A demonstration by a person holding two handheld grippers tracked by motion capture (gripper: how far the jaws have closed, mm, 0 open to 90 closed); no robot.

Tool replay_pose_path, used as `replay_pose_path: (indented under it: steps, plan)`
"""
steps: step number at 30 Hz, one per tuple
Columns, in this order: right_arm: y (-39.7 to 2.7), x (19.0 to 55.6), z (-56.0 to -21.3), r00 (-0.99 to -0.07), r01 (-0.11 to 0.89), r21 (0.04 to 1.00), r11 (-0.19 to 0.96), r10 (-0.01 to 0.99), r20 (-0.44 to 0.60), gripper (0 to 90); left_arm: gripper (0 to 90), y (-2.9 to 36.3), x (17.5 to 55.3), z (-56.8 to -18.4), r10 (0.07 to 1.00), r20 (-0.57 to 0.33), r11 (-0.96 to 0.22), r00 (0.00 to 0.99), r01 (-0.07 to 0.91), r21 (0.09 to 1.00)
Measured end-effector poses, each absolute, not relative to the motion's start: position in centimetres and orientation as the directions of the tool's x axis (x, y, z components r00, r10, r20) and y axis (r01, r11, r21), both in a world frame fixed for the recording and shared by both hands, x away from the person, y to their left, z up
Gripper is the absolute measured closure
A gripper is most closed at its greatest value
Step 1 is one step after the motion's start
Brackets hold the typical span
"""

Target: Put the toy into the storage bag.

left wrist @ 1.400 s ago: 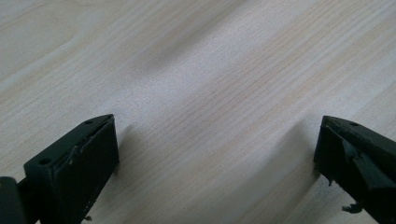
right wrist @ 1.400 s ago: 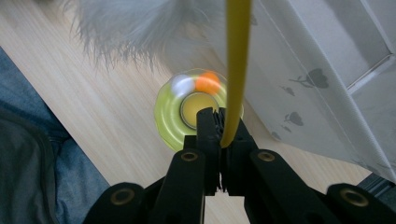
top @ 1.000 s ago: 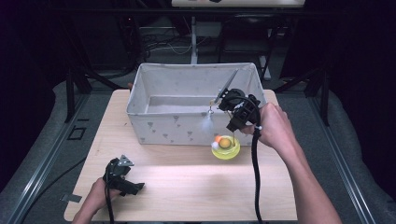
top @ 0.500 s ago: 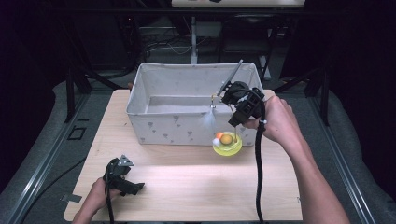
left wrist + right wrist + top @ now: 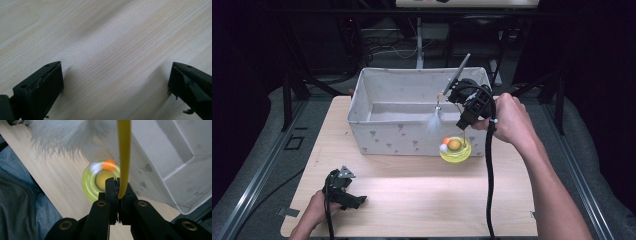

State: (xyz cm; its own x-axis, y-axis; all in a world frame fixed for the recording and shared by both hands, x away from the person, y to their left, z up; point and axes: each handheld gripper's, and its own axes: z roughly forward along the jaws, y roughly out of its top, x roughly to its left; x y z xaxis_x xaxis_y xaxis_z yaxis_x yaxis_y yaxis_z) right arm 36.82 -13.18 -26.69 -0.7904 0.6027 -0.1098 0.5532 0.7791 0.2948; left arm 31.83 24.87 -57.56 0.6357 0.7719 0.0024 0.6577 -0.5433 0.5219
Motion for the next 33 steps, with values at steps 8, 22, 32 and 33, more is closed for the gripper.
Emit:
replay_pose_path:
  steps: [8,22,32,33]
  plan:
    - [-13.1,37.3,-25.5,-0.787,0.555,0.299,0.777,0.606,-0.115,87.8,0.0,24.9,31.9,-57.5,0.768,-0.002,-0.546,0.640,0.658,0.519]
    - [-12.3,37.7,-23.1,-0.783,0.553,0.299,0.778,0.608,-0.132,87.8,0.0,25.0,31.8,-57.6,0.770,-0.003,-0.542,0.638,0.656,0.525]
    - [-12.5,38.3,-21.8,-0.761,0.575,0.321,0.752,0.636,-0.127,87.8,0.0,25.0,31.7,-57.6,0.768,-0.001,-0.543,0.640,0.652,0.529]
    - [-12.6,38.4,-21.5,-0.756,0.579,0.320,0.750,0.641,-0.133,87.9,0.0,25.0,31.7,-57.6,0.768,0.000,-0.543,0.641,0.651,0.531]
